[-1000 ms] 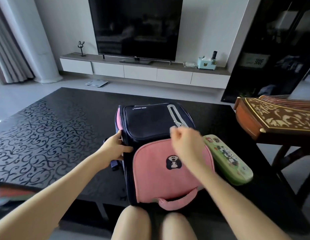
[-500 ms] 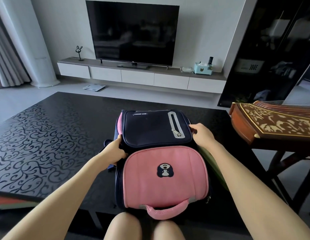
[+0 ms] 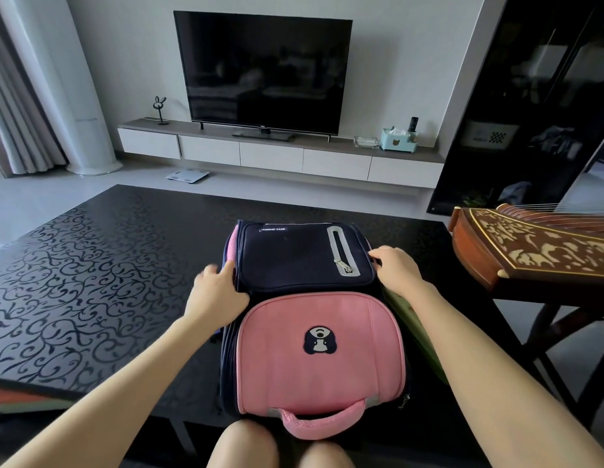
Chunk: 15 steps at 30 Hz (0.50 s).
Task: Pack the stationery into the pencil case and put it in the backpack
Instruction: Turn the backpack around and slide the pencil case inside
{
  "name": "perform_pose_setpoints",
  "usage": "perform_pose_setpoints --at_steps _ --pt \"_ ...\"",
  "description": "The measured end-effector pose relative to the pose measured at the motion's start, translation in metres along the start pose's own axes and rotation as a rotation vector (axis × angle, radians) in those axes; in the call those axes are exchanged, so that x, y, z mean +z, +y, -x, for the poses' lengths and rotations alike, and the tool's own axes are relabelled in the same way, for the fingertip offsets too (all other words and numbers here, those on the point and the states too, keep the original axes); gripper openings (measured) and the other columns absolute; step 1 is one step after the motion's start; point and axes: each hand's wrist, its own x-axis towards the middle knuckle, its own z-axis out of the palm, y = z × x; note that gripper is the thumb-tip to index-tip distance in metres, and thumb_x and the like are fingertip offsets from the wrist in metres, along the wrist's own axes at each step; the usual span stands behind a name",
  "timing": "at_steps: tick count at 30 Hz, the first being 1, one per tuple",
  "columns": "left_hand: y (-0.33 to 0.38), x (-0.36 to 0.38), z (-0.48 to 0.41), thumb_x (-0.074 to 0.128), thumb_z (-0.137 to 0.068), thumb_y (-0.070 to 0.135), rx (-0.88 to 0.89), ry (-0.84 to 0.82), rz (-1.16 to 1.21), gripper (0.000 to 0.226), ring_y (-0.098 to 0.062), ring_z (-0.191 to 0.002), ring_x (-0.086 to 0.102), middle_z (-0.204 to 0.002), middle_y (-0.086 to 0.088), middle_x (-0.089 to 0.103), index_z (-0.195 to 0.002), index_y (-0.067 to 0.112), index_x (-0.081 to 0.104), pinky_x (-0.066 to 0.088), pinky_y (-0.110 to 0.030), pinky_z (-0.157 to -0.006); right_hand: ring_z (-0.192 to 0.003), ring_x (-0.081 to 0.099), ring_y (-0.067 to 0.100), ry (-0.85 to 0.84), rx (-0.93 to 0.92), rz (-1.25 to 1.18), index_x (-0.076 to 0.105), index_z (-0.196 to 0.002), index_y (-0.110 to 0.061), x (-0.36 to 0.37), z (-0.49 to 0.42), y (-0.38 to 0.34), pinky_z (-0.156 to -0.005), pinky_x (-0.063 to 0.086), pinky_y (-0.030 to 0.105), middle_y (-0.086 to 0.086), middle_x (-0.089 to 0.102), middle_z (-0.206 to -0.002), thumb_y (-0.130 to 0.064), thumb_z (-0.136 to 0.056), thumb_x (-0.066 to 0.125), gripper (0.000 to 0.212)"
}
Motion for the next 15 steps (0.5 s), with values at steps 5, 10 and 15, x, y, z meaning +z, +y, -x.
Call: perform_pose_setpoints --at_steps 5,10,15 --pt "0.004 0.017 0.004 0.027 -0.081 0.064 0.629 0.065 -0.138 0.065 -0.024 -0.141 0.017 -0.147 0.005 0.035 -0.136 0.031 0.04 0.015 -0.05 -0.115 -0.092 0.053 0.032 0.071 -0.15 0.089 0.057 -0.096 0.001 0.002 0.003 -0.002 -0.07 0.039 0.034 0.014 0.056 -0.104 0.003 -0.088 0.041 0.018" --pt "0.009 0.037 0.004 0.009 -0.075 0.079 0.532 0.136 -0.041 0.083 -0.015 -0.135 0.033 -0.135 0.009 0.051 -0.124 0.031 0.055 0.018 -0.048 -0.113 -0.095 0.056 0.032 0.062 -0.177 0.238 0.051 -0.103 -0.001 -0.004 0.016 -0.002 -0.071 0.04 0.033 0.018 0.056 -0.11 0.006 -0.089 0.037 0.02" --pt "0.009 0.05 0.009 0.028 -0.084 0.053 0.442 0.254 0.046 0.06 -0.021 -0.12 0.053 -0.116 -0.001 0.067 -0.105 0.015 0.069 0.015 -0.046 -0.113 -0.075 0.056 0.032 0.142 -0.136 0.296 0.049 -0.103 -0.002 -0.026 0.042 -0.021 -0.056 0.03 0.03 0.016 0.063 -0.094 -0.002 -0.092 0.038 0.015"
